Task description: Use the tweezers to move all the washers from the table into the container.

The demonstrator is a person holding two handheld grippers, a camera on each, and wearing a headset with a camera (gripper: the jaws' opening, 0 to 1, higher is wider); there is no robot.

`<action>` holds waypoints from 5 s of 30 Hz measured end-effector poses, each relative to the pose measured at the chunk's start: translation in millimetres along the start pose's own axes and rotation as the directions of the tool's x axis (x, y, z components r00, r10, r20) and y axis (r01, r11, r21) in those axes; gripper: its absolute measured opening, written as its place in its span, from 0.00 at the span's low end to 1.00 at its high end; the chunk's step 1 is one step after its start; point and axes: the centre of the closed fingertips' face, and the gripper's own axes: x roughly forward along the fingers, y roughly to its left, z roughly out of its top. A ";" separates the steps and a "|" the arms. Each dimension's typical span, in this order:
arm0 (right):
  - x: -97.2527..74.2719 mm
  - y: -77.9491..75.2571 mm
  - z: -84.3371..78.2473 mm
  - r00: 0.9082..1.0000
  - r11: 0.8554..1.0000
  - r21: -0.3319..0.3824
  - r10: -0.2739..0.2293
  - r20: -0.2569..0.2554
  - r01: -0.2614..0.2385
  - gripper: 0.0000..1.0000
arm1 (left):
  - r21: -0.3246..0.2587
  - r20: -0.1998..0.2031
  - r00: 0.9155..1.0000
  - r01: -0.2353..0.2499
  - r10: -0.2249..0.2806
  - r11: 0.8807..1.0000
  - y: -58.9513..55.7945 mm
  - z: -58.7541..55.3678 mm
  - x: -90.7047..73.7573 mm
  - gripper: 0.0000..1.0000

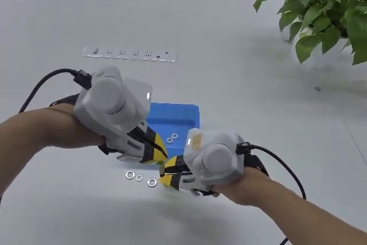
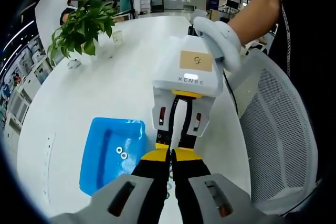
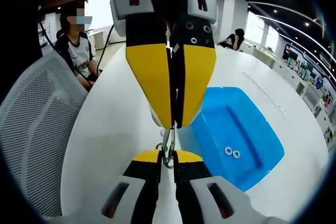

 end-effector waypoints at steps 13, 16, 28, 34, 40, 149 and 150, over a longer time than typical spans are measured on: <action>-4.5 1.0 2.7 1.000 1.000 -0.014 -0.001 -0.009 0.001 0.10 | 0.008 0.003 1.000 0.002 -0.002 1.000 -1.4 2.7 -2.4 0.05; -6.1 0.1 5.4 1.000 1.000 -0.016 -0.006 -0.006 0.006 0.10 | 0.011 0.006 1.000 0.001 -0.001 1.000 -0.5 4.6 -4.9 0.05; -15.9 -2.7 24.2 1.000 1.000 -0.014 -0.010 0.016 0.010 0.10 | 0.020 0.020 1.000 0.003 -0.003 1.000 -0.4 17.9 -21.4 0.05; -20.1 -5.8 32.3 1.000 1.000 -0.021 -0.012 0.015 0.012 0.10 | 0.019 0.030 1.000 -0.002 0.001 1.000 2.6 23.0 -29.2 0.05; -24.0 -10.6 40.2 0.999 1.000 -0.020 -0.023 0.023 0.023 0.10 | 0.028 0.032 0.999 -0.011 0.010 1.000 6.9 27.8 -36.7 0.05; -3.7 -91.4 33.2 1.000 0.998 -0.060 0.011 0.005 -0.011 0.11 | 0.028 0.016 0.997 -0.080 0.079 0.996 85.8 14.6 -29.4 0.05; -4.7 -91.0 33.9 1.000 0.998 -0.063 0.009 0.007 -0.008 0.11 | 0.029 0.016 0.997 -0.080 0.079 0.996 85.4 15.4 -30.4 0.05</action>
